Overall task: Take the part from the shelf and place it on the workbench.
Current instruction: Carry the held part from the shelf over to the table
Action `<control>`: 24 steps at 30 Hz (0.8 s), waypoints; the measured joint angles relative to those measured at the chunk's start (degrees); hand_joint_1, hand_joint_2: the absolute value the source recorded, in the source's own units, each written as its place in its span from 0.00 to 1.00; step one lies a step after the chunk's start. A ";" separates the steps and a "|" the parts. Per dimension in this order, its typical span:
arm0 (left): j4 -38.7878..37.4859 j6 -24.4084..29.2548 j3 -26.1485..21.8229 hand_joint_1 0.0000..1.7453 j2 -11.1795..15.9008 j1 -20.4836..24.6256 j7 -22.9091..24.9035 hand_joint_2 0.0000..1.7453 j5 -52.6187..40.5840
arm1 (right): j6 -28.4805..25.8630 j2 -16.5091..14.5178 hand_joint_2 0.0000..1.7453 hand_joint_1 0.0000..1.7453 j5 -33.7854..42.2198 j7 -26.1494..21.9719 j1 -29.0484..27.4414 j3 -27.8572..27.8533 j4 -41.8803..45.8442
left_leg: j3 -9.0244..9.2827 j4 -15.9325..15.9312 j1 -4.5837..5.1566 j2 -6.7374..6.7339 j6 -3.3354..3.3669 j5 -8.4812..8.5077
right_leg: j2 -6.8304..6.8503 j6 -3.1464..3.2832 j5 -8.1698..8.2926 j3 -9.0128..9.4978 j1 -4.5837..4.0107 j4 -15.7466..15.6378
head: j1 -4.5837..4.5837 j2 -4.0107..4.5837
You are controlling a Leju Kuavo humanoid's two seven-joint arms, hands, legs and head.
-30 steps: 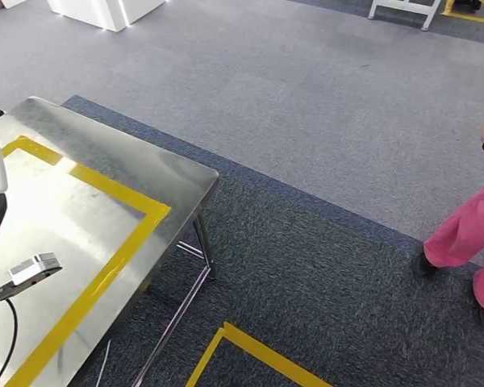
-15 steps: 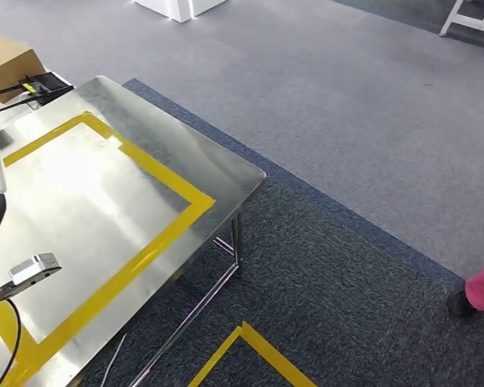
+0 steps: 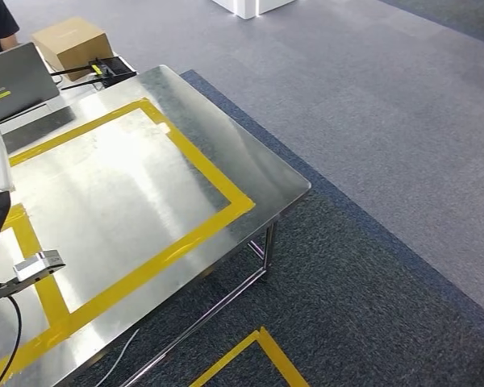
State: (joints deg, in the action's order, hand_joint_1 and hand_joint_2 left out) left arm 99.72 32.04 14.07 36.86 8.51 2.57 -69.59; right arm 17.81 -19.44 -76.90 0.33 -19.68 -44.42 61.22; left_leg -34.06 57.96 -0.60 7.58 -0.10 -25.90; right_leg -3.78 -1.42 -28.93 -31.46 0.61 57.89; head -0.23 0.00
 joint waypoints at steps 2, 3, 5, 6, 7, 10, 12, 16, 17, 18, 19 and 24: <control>-0.05 0.00 -0.04 1.00 0.31 -0.06 0.01 1.00 -0.01 | -0.05 -0.08 0.00 0.00 -0.25 -0.14 0.24 -0.26 -0.01 | -0.33 0.51 -0.01 -0.39 -0.41 -0.36 | 1.15 0.56 0.21 0.18 0.18 -0.38 | -0.09 0.00; -0.09 0.00 -0.07 1.00 0.47 0.04 0.01 1.00 -0.01 | -0.06 -0.15 0.00 0.00 -0.36 -0.22 0.32 -0.40 -0.01 | -0.98 1.92 0.08 -1.72 -0.64 -1.31 | 1.92 0.89 0.31 0.29 0.25 -0.60 | -0.23 0.00; -0.15 -0.01 -0.03 1.00 0.60 0.28 0.02 1.00 -0.01 | -0.05 -0.34 0.00 0.00 -0.43 -0.35 0.35 -0.61 -0.05 | -3.70 8.09 0.18 -5.32 -1.07 -4.70 | 3.53 1.44 0.26 0.43 0.10 -0.80 | -0.50 0.00; -0.20 -0.03 0.05 1.00 0.57 0.32 0.02 1.00 0.00 | -0.04 -0.43 0.00 0.00 -0.49 -0.36 0.35 -0.69 -0.08 | -5.45 11.99 0.11 -6.28 -1.25 -6.44 | 4.37 1.59 0.19 0.43 -0.01 -0.79 | -0.54 0.00; -0.27 -0.06 0.15 1.00 0.55 0.28 0.02 1.00 0.01 | -0.04 -0.49 0.00 0.00 -0.57 -0.36 0.37 -0.75 -0.10 | -6.74 14.94 0.03 -6.70 -1.38 -7.43 | 5.21 1.68 0.11 0.46 -0.12 -0.78 | -0.54 0.00; -0.46 -0.16 0.27 1.00 0.56 0.21 0.01 1.00 0.02 | -0.04 -0.51 0.00 0.00 -0.77 -0.36 0.48 -0.80 -0.11 | -4.60 11.51 0.05 -7.71 -1.24 -4.33 | 7.64 1.66 -0.24 0.81 -0.32 -0.77 | -0.55 0.00; -0.49 -0.16 0.23 1.00 0.60 0.35 0.01 1.00 0.03 | -0.04 -0.56 0.00 0.00 -0.79 -0.36 0.52 -0.81 -0.11 | -0.41 3.57 0.60 -10.93 -0.52 -1.47 | 9.04 1.37 -0.61 1.24 -0.62 -0.72 | -0.53 0.00; -0.54 -0.16 0.14 1.00 0.75 0.41 0.01 1.00 0.03 | -0.04 -0.61 0.00 0.00 -0.73 -0.36 0.64 -0.80 -0.10 | 1.03 -0.09 1.30 -11.61 0.78 -0.98 | 11.70 0.44 -1.23 1.81 -1.08 -0.80 | -0.46 0.00; -0.56 -0.15 0.10 1.00 0.82 0.37 0.01 1.00 0.03 | -0.05 -0.62 0.00 0.00 -0.72 -0.36 0.68 -0.80 -0.10 | 1.06 -0.28 1.14 -10.85 1.05 -0.84 | 11.20 0.11 -1.63 1.79 -1.02 -0.56 | -0.44 0.00; -0.57 -0.14 0.09 1.00 0.87 0.40 0.02 1.00 0.03 | -0.09 -0.63 0.00 0.00 -0.70 -0.36 0.72 -0.81 -0.09 | 1.11 -0.48 0.93 -10.09 1.36 -0.66 | 9.76 -0.18 -2.52 1.33 -0.91 0.63 | -0.34 0.00; -0.58 -0.14 0.09 1.00 0.89 0.45 0.02 1.00 0.02 | -0.11 -0.63 0.00 0.00 -0.67 -0.36 0.72 -0.81 -0.09 | 1.20 -0.67 0.70 -9.37 1.63 -0.51 | 7.82 -0.46 -3.91 0.23 -0.78 3.01 | -0.24 0.00; -0.72 -0.13 0.42 1.00 0.47 0.27 0.03 1.00 0.01 | -0.17 -0.63 0.00 0.00 -0.39 -0.20 0.49 -0.99 -0.12 | 1.09 -0.60 0.51 -5.31 1.94 -0.41 | 3.81 -0.81 -7.05 -6.69 -0.47 15.08 | 0.00 0.00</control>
State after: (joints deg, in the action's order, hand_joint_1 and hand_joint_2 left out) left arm 99.00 31.91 14.49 37.33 8.78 2.60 -69.59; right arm 17.64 -20.06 -77.30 0.13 -19.18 -45.41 61.10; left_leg -32.98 57.36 -0.09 2.27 1.84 -26.31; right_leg 0.04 -2.23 -35.98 -38.14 0.14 72.97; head -0.23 0.00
